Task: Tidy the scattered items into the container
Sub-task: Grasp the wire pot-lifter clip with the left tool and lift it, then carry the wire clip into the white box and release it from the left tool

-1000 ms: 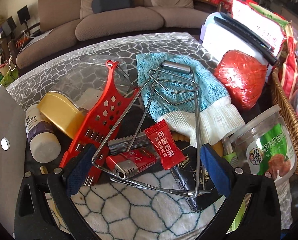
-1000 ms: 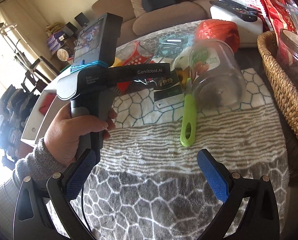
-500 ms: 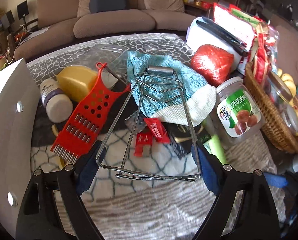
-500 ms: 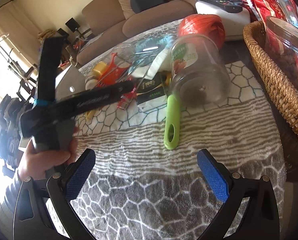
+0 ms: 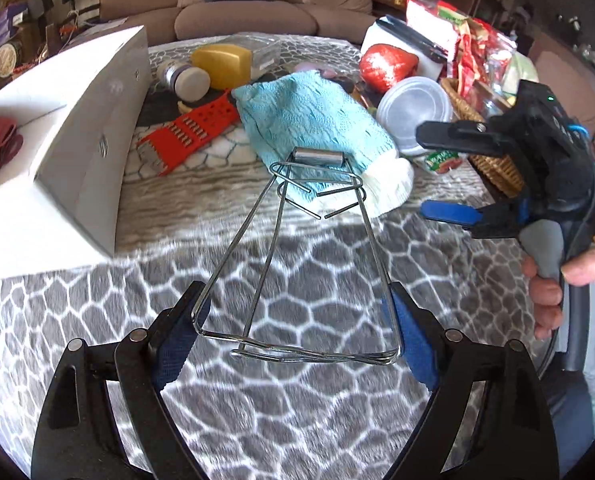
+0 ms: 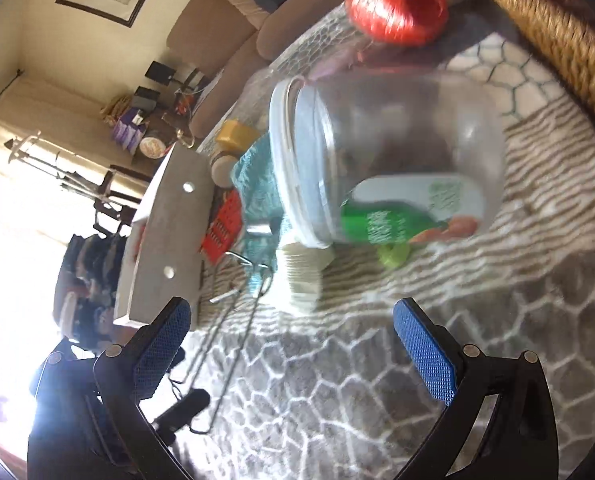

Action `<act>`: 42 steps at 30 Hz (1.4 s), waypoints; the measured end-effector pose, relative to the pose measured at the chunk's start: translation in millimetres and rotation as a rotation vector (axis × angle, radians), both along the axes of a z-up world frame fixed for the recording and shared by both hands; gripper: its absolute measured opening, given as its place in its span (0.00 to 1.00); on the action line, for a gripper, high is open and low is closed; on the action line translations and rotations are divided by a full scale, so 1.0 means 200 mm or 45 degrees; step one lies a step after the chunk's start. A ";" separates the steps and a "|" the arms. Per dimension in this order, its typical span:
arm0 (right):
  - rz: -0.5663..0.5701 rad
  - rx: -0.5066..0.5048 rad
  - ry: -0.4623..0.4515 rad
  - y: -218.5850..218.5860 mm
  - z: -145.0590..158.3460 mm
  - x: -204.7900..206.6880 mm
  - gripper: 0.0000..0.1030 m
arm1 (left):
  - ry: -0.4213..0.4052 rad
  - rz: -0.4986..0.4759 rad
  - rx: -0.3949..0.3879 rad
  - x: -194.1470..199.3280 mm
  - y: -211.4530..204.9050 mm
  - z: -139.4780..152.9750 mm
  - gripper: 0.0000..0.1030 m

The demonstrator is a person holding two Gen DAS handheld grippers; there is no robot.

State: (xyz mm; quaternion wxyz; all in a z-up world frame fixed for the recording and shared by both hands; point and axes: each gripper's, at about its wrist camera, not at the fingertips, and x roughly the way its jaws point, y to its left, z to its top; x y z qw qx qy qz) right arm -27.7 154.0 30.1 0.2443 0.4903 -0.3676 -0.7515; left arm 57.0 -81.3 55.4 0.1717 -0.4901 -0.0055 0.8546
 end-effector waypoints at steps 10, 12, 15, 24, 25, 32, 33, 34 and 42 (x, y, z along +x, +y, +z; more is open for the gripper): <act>0.225 -0.038 -0.203 -0.25 -0.03 0.10 1.00 | -0.080 -0.010 0.047 0.24 0.00 -0.05 0.84; 0.240 -0.088 -0.247 -0.27 -0.07 0.10 0.92 | -0.091 -0.017 0.046 0.26 0.01 -0.05 0.85; 0.232 -0.056 -0.248 -0.29 -0.10 0.12 0.74 | -0.128 0.011 0.069 0.26 -0.01 -0.08 0.85; 0.272 0.036 -0.098 -0.33 0.03 0.18 0.31 | -0.136 0.026 0.207 0.30 -0.15 0.00 0.85; 0.291 0.027 -0.045 -0.34 0.09 0.19 0.31 | -0.120 0.022 0.219 0.30 -0.17 0.05 0.85; 0.316 -0.055 0.098 -0.52 0.39 0.16 0.31 | 0.009 0.031 0.231 0.20 -0.36 0.37 0.85; 0.323 -0.061 0.116 -0.57 0.44 0.13 0.31 | 0.029 0.038 0.230 0.17 -0.39 0.41 0.85; 0.328 -0.070 0.130 -0.61 0.50 0.10 0.31 | 0.043 0.046 0.237 0.14 -0.43 0.46 0.85; 0.367 -0.068 0.228 -1.09 0.96 -0.29 0.31 | 0.090 0.129 0.334 -0.30 -0.83 0.75 0.85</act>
